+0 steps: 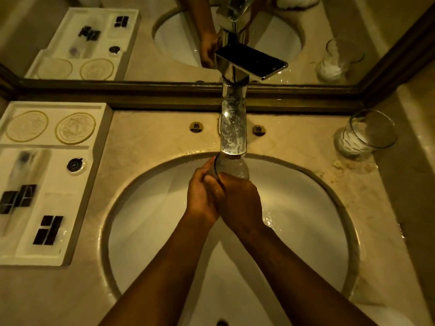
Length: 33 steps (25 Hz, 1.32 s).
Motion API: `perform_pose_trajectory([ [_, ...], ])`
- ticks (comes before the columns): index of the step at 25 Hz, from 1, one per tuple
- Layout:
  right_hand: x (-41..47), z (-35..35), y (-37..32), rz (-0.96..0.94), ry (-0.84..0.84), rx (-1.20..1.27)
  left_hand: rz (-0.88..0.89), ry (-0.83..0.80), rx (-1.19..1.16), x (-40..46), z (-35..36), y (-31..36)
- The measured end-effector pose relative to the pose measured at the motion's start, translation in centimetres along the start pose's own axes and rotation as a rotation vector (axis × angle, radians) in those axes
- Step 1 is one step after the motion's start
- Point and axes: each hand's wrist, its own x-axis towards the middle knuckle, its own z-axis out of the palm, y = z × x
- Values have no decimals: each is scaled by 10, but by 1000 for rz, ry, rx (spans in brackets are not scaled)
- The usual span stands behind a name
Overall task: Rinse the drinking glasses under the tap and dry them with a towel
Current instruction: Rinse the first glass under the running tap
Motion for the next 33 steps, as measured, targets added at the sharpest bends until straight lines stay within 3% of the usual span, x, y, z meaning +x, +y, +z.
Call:
perform_pose_trajectory([
  [4, 8, -16, 19, -242, -332, 120, -21, 62, 205, 13, -3, 9],
  [7, 15, -18, 28, -240, -504, 176, -47, 88, 320, 20, 0, 17],
  [11, 21, -17, 41, -467, -494, 96, -148, 68, 437, 26, -3, 34],
  [15, 17, -17, 35, -411, -480, -5, -347, -13, 623, 22, -15, 46],
  [17, 10, -13, 25, -416, -395, -11, -374, -18, 626, 21, -18, 48],
  [20, 5, -7, 5, -211, -309, 31, -304, 29, 561, 22, -19, 43],
  [25, 11, 7, -26, 258, -156, 33, 42, 151, 428, 23, -4, 20],
  [28, 16, 6, -31, 363, -172, 113, 41, 139, 406, 15, 2, 8],
  [30, 9, 1, -24, 193, -233, 93, -8, 159, 374, 9, 1, 16],
  [33, 3, -10, 5, -248, -362, -29, -263, 96, 348, 8, -7, 32],
])
